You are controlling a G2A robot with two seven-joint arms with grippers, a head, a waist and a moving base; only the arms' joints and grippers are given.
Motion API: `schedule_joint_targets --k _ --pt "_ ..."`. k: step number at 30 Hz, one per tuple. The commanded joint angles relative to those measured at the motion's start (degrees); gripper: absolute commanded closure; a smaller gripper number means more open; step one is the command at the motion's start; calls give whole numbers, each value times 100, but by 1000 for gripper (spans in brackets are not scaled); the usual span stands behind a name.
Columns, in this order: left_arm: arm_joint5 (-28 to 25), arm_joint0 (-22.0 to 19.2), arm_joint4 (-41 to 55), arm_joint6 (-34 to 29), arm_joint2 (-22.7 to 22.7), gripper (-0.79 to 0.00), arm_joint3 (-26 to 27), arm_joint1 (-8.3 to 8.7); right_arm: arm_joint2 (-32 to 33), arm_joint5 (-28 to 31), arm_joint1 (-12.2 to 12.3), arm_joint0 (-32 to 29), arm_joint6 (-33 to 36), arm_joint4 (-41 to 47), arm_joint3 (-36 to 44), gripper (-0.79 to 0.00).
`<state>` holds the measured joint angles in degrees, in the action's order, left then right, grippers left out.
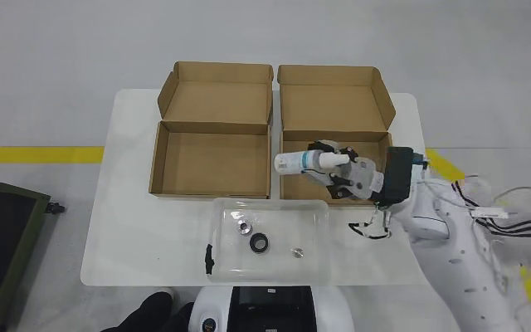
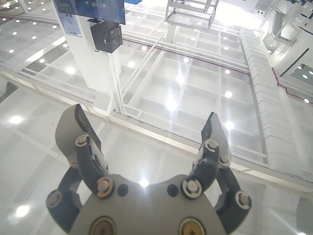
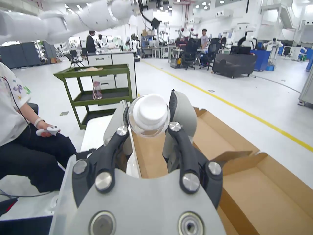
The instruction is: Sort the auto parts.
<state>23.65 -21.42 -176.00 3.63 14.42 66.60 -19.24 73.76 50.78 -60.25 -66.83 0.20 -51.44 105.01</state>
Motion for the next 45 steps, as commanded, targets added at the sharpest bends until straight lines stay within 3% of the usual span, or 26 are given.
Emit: schedule_joint_targets --k 1,19,34,37,38,42,44,45 --pt "0 0 0 0 0 -785 0 0 -2 -6 10 -26 169 -155 -144 0" --pt "0 0 0 0 0 -785 0 0 -289 67 50 586 1524 -974 -1418 0" --pt "0 0 0 0 0 -785 0 0 -1066 -117 -97 1366 1566 -1642 -2115 -12" --pt "0 0 0 0 0 -785 0 0 -1145 -134 -113 1429 1531 -1728 -2224 -108" --pt "0 0 0 0 0 -785 0 0 -1166 -143 -116 1448 1539 -1766 -2246 -209" --pt "0 0 0 0 0 -785 0 0 -1223 -164 -127 1472 1510 -1812 -2304 -249" --pt "0 0 0 0 0 -785 0 0 -1232 -164 -126 1466 1506 -1819 -2305 -391" --pt "0 0 0 0 0 -785 0 0 -1233 -166 -126 1465 1508 -1818 -2303 -579"
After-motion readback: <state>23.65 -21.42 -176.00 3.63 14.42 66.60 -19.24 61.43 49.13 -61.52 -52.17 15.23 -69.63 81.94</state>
